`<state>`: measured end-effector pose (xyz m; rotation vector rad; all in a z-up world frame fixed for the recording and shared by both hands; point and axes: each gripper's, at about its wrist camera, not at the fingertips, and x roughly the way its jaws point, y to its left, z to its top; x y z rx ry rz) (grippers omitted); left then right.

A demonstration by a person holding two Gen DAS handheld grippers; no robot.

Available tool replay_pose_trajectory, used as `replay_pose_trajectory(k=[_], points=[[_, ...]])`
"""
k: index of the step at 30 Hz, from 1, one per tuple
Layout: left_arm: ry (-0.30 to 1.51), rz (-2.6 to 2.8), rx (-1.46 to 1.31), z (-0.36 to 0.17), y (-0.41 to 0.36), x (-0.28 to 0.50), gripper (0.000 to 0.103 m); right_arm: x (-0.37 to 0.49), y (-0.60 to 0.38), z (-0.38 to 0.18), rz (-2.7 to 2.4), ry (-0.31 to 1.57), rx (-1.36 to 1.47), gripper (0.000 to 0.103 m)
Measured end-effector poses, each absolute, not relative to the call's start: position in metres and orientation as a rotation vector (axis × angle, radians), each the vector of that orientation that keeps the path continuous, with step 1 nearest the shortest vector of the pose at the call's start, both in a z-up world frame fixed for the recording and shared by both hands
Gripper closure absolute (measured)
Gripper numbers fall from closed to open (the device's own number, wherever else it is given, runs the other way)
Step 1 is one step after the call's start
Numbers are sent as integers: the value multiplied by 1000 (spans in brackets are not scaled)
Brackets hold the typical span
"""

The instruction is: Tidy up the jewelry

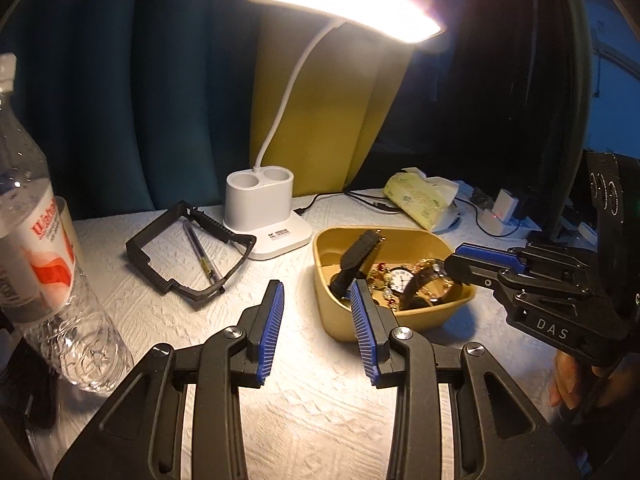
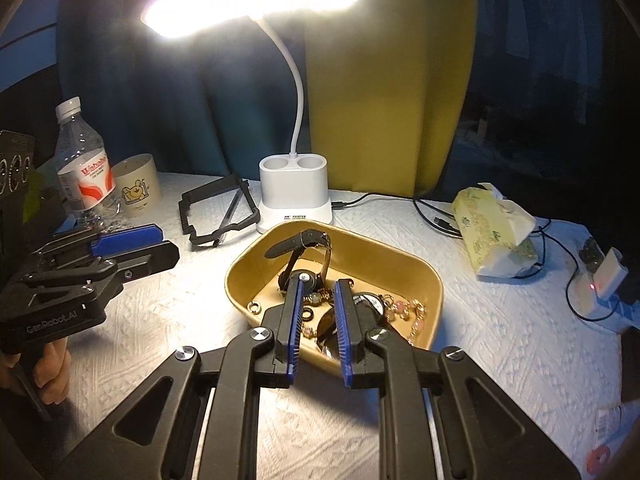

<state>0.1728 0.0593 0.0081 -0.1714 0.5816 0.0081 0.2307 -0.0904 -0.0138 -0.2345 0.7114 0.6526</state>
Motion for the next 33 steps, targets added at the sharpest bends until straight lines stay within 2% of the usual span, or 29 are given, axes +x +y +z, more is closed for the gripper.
replay_pose_trajectory(k=[33], points=[[530, -54, -93, 42, -2, 111, 66, 154, -162, 15, 540, 646, -164, 87]])
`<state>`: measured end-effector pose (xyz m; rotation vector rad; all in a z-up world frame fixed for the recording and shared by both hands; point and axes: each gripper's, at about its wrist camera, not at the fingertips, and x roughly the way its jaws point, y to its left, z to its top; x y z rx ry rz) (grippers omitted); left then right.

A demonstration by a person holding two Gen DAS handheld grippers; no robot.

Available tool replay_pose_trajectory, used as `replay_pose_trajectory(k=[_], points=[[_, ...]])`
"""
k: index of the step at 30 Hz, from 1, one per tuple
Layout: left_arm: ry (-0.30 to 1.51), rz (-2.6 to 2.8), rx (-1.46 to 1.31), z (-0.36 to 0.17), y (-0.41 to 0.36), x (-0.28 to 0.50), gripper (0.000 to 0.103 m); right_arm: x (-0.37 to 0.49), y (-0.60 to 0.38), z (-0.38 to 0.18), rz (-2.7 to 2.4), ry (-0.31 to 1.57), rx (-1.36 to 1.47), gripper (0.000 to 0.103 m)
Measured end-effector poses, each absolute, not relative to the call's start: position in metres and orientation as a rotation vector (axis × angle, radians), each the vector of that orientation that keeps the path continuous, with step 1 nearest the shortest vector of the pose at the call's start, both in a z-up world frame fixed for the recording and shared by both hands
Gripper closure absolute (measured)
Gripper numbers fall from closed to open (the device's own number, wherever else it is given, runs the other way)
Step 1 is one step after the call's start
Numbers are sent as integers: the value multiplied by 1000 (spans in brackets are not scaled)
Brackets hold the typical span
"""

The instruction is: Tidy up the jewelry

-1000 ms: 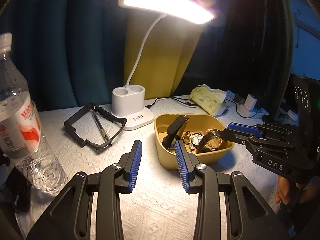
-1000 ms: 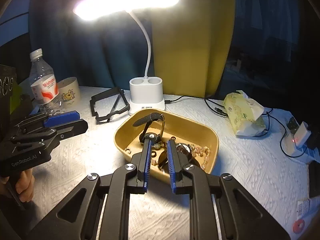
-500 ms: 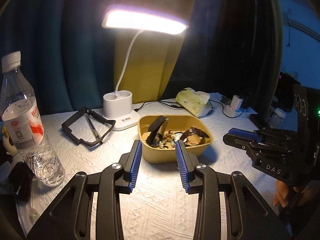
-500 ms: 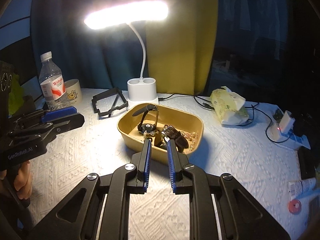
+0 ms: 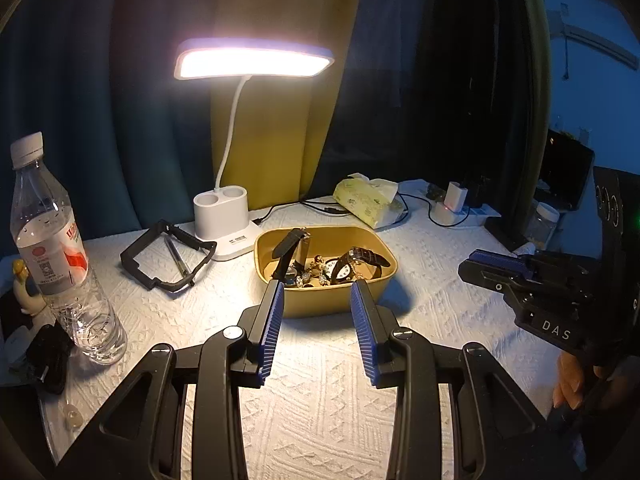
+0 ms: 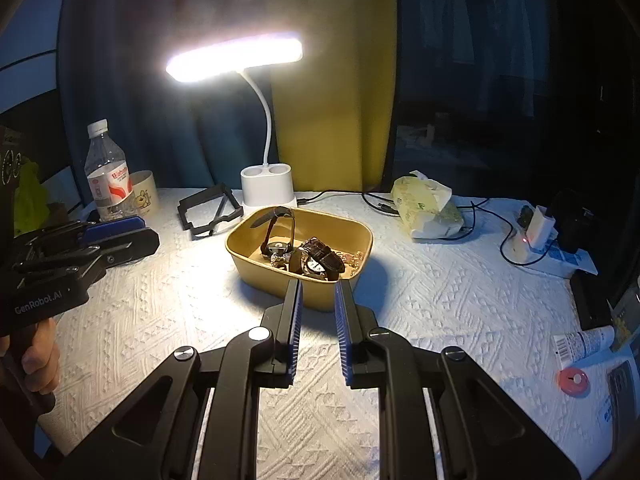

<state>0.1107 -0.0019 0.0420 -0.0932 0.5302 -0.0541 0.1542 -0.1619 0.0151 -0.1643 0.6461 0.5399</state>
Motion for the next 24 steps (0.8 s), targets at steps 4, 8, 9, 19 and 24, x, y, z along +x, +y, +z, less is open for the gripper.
replay_pose_trajectory(k=[4, 8, 9, 19, 24], points=[[525, -59, -90, 44, -5, 108, 66, 151, -164, 16, 539, 644, -161, 87], [524, -59, -86, 44, -7, 107, 66, 151, -164, 16, 539, 644, -158, 87], [523, -58, -85, 45, -7, 107, 66, 150, -165, 17, 539, 643, -157, 87], [522, -61, -80, 46, -9, 106, 66, 150, -166, 17, 538, 643, -153, 87], [522, -59, -75, 47, -9, 107, 66, 150, -167, 17, 537, 645, -151, 87]])
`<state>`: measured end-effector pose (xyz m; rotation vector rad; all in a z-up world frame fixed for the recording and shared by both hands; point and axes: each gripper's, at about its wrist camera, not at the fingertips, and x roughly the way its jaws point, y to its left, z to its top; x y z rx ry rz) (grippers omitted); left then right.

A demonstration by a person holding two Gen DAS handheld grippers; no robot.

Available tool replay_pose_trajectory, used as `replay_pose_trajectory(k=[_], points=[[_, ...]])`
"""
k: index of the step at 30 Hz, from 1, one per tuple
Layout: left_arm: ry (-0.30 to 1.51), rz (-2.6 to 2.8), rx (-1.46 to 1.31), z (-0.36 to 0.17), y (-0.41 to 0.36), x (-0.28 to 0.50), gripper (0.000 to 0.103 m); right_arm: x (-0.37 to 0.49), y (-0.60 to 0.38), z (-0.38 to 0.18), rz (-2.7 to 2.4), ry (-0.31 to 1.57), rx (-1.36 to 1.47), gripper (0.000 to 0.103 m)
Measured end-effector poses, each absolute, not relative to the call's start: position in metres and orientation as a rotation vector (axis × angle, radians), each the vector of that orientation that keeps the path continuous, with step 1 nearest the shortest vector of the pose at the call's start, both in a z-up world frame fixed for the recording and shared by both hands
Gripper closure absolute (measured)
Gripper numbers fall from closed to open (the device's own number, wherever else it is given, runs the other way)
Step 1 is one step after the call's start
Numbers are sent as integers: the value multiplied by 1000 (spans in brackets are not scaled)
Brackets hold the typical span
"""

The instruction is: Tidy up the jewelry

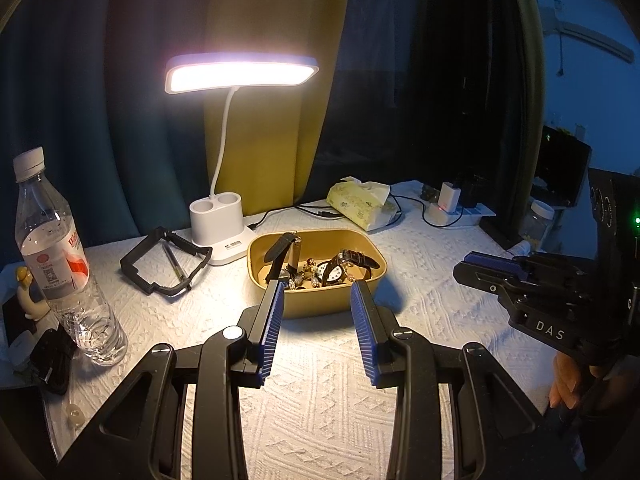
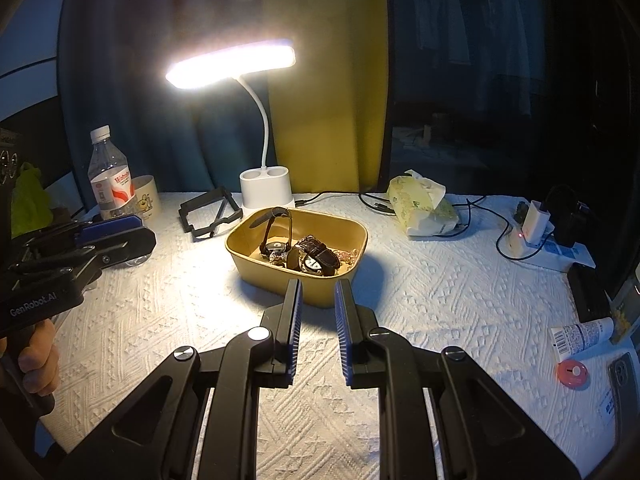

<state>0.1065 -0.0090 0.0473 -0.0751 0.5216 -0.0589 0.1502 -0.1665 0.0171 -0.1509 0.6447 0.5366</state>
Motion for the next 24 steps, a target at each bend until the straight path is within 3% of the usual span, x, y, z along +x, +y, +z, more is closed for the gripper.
replay_pose_trajectory(k=[24], points=[[521, -56, -72, 50, -6, 106, 66, 150, -167, 17, 535, 644, -148, 87]])
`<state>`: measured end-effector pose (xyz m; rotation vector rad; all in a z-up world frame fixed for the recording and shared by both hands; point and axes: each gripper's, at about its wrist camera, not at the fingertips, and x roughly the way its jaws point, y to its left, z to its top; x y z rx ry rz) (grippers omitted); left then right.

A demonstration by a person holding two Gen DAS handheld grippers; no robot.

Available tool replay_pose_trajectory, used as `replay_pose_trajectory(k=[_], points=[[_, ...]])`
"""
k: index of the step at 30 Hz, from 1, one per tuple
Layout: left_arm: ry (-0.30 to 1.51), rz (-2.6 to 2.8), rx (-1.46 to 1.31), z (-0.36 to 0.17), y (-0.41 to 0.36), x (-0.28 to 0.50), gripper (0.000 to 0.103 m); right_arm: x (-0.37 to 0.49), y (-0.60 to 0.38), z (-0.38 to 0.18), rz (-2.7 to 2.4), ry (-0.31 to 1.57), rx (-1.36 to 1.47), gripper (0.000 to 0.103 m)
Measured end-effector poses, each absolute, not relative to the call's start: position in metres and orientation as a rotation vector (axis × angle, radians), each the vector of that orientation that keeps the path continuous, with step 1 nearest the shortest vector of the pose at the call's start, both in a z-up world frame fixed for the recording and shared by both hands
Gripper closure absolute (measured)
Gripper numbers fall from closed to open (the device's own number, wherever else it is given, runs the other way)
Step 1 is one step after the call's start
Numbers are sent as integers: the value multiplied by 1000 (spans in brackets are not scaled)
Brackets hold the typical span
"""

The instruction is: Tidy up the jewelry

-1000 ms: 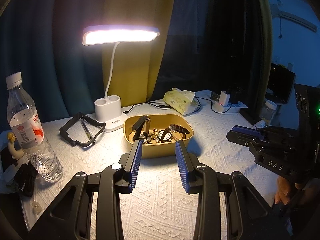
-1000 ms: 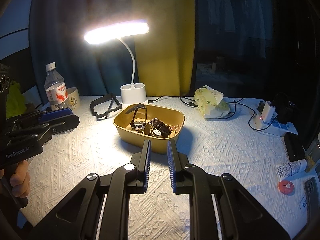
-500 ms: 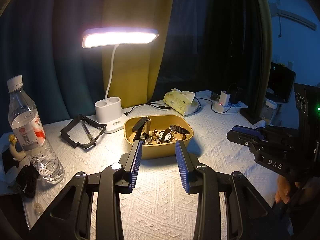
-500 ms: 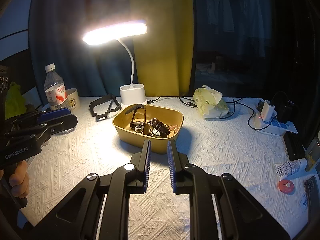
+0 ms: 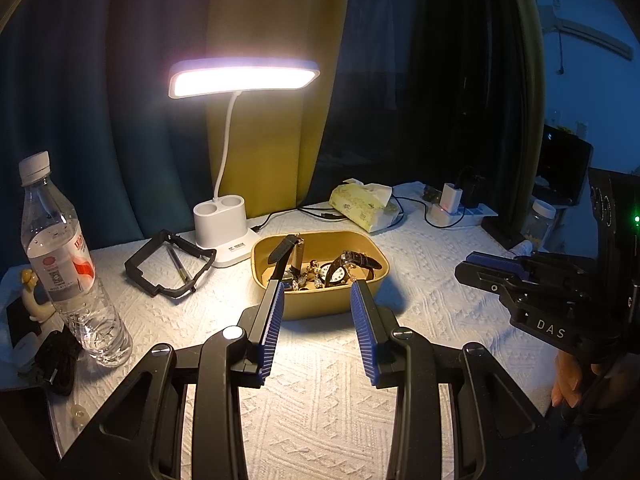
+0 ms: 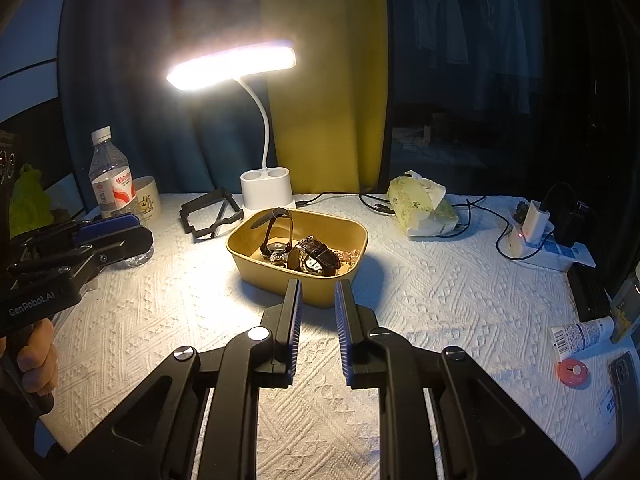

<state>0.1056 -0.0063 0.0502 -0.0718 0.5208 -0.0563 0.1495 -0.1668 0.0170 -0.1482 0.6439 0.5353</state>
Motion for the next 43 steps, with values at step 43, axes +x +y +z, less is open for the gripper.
replay_pose_trajectory(k=[43], points=[[523, -53, -66, 49, -5, 109, 66, 152, -162, 13, 536, 651, -151, 86]])
